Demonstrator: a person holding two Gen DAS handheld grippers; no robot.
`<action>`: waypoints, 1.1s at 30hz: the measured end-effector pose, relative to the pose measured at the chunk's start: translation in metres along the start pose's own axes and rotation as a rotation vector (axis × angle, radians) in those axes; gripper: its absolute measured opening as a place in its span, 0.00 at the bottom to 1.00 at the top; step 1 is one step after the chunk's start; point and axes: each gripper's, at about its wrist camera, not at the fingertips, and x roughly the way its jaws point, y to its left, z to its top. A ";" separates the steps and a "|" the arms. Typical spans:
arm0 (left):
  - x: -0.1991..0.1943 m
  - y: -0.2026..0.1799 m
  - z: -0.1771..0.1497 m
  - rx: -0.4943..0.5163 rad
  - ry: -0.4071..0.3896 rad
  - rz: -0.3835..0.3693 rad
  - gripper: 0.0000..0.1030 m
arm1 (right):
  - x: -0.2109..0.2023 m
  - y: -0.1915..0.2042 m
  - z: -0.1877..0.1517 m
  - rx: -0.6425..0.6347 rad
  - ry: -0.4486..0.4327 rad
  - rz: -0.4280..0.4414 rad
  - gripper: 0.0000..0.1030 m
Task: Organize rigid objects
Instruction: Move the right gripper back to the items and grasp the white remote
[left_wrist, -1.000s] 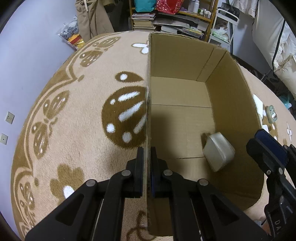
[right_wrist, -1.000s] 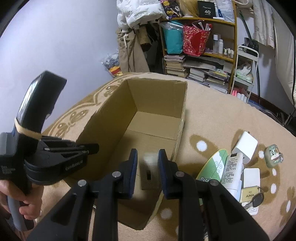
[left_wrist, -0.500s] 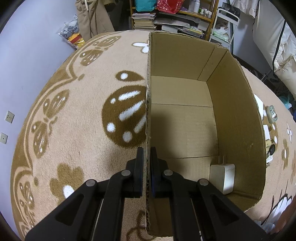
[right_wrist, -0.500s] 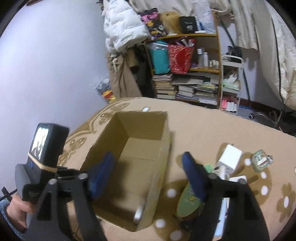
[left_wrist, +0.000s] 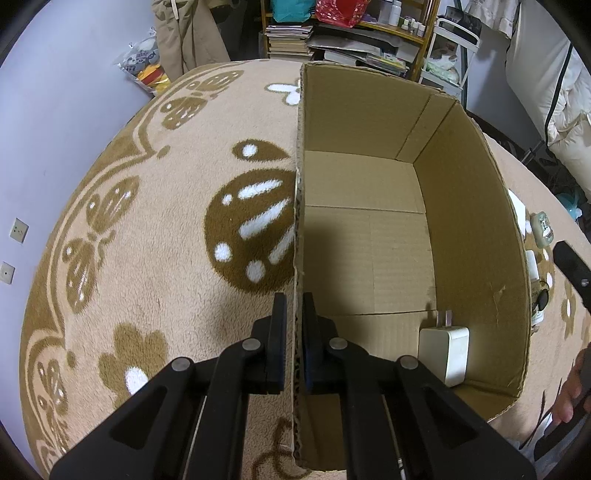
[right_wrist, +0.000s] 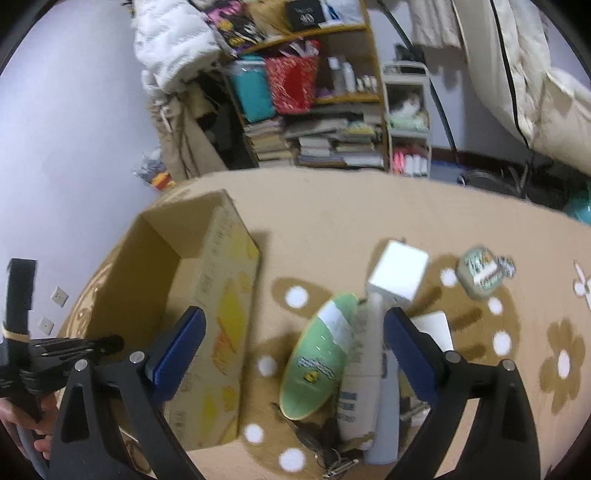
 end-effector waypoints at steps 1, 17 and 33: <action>0.000 0.000 0.000 -0.001 0.000 -0.001 0.07 | 0.003 -0.004 -0.001 0.008 0.012 -0.002 0.99; 0.000 0.002 0.000 -0.005 0.002 -0.007 0.07 | 0.035 -0.042 -0.015 0.109 0.124 0.011 0.72; 0.000 0.002 -0.001 -0.004 0.002 -0.006 0.07 | 0.052 -0.056 -0.023 0.198 0.197 0.032 0.52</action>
